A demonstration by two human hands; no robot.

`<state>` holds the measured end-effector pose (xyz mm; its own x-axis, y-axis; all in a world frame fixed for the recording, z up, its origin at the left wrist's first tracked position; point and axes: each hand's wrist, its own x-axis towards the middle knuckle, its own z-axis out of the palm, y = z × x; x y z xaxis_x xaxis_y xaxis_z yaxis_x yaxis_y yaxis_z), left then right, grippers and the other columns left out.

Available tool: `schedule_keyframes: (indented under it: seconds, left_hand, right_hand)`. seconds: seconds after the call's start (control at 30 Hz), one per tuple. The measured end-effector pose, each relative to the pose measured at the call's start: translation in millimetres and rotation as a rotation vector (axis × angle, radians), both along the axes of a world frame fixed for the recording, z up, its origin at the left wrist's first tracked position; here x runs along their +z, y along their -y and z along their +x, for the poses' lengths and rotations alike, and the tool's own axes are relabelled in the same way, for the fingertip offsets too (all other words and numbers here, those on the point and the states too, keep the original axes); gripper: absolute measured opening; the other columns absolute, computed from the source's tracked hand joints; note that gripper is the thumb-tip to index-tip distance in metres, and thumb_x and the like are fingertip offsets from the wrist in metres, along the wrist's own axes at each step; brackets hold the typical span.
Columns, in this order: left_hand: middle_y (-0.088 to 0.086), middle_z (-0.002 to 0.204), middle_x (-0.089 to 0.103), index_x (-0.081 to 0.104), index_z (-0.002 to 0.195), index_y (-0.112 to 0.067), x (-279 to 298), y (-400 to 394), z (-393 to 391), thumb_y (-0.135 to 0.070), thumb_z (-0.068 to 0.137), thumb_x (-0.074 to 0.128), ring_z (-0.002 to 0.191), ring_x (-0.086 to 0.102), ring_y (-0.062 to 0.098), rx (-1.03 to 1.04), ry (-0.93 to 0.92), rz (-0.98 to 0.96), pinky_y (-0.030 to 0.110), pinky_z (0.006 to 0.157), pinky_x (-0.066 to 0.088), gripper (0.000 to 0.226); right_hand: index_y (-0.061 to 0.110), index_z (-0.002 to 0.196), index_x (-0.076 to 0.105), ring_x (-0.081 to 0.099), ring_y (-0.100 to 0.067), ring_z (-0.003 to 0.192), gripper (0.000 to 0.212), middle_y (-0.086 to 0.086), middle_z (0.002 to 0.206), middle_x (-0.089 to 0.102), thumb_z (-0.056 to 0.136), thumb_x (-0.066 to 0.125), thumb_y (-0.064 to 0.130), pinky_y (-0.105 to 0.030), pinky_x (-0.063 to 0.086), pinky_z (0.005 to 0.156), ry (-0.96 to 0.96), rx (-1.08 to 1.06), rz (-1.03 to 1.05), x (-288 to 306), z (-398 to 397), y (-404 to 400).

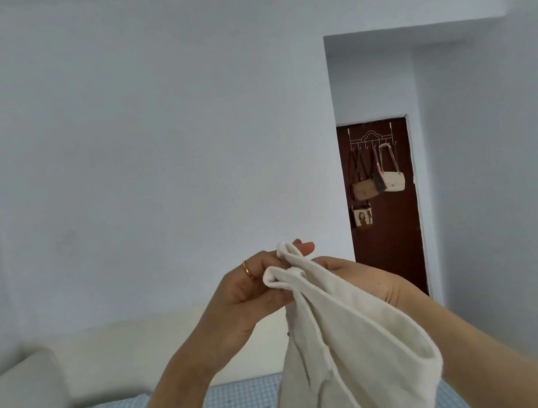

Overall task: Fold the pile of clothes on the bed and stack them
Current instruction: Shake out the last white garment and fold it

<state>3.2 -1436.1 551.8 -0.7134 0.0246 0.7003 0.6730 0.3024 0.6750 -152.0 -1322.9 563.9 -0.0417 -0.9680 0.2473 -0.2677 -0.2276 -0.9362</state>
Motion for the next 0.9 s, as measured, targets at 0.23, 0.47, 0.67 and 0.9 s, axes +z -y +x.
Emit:
schedule_keyframes:
  seconds: [0.23,0.47,0.67,0.9]
  left_hand:
    - [0.011,0.122,0.065,0.065,0.082,-0.022,-7,-4,-1,-0.009,0.083,0.067,0.124,0.054,0.025,0.003,0.026,0.045,0.025,0.090,0.049,0.013]
    - [-0.002,0.087,0.071,0.069,0.075,-0.019,-25,-4,-1,-0.004,0.075,0.070,0.085,0.066,0.010,0.379,-0.090,0.174,0.015,0.076,0.050,0.016]
    - [-0.007,0.083,0.071,0.063,0.073,-0.021,-42,-23,-26,-0.002,0.081,0.068,0.077,0.067,0.012,0.646,-0.078,0.090,0.020,0.058,0.051,0.021]
    - [-0.013,0.089,0.067,0.056,0.083,-0.034,-54,-34,-30,-0.040,0.070,0.071,0.079,0.066,0.009,0.558,-0.077,0.127,0.019,0.068,0.053,0.021]
  right_hand:
    - [0.025,0.089,0.076,0.066,0.002,0.072,0.056,0.013,0.076,0.071,0.104,0.025,0.006,-0.012,0.050,0.067,0.119,0.133,0.079,-13,3,-5]
    - [0.012,0.114,0.065,0.064,-0.009,0.104,0.041,0.002,0.110,0.070,0.092,0.052,0.044,-0.033,0.051,0.097,-0.299,-0.333,0.059,13,11,-34]
    - [0.024,0.110,0.060,0.060,-0.004,0.087,0.060,0.011,0.103,0.065,0.070,0.064,0.069,-0.021,0.047,0.074,-1.001,-0.472,0.266,38,46,-57]
    - [0.008,0.073,0.056,0.046,-0.010,0.060,0.026,0.003,0.064,0.051,0.086,0.068,0.028,-0.028,0.038,0.058,-1.027,-0.515,0.116,25,23,-56]
